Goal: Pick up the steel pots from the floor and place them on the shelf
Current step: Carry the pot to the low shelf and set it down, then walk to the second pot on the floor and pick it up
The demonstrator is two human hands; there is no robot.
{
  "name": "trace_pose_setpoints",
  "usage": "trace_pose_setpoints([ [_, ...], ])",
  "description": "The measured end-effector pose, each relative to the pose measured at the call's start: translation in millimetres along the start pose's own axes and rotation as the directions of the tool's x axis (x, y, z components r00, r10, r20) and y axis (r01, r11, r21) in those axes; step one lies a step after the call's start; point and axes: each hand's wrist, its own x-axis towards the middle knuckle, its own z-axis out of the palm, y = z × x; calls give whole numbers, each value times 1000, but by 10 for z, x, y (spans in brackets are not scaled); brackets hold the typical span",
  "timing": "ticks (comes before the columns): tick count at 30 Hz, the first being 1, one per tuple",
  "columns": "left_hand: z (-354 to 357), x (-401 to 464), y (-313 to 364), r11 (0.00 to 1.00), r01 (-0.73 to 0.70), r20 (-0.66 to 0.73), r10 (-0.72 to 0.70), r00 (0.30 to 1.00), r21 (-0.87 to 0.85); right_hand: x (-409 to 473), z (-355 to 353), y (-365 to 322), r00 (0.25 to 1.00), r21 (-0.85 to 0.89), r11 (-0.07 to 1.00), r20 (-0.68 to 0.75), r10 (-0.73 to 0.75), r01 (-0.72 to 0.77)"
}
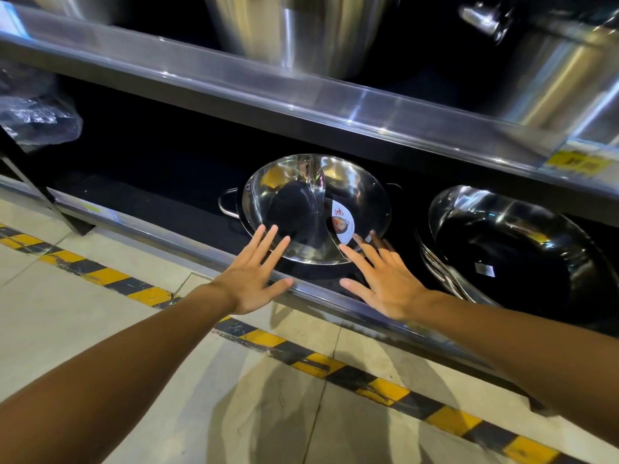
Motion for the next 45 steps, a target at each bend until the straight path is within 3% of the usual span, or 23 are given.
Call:
trace_pose_setpoints([
  [5,-89,-57,-15,999,-14,-55,17,998,49,37,-67,-113,998,93,996,-57,17,-11],
  [9,-421,-383,42,995,97,-193,-99,976,-19,119,-354,-430,978,144,980,-177,-111,137],
  [15,-1292,-1543,164,937,339,-28,-337,941,87,-112,-1169,-1336,965,242,935,-11,-263,258],
  [23,-3685,-3827,503,707,700,121,-707,697,98,-375,-3572,-3094,838,186,882,279,-469,432],
  [32,-6305,-6254,767,391,920,29,-920,390,19,-390,-6267,-5482,696,237,761,309,-648,603],
  [35,-6782,-6792,637,310,951,-24,-951,309,-10,-288,-6780,-6121,630,225,699,311,-712,679],
  [38,-7138,-7167,411,252,966,-67,-966,248,-53,-150,-7128,-6638,616,236,680,296,-730,694],
  [45,-7550,-7390,-544,241,963,-79,-969,233,-121,531,-7260,-7439,613,275,670,272,-742,690],
])
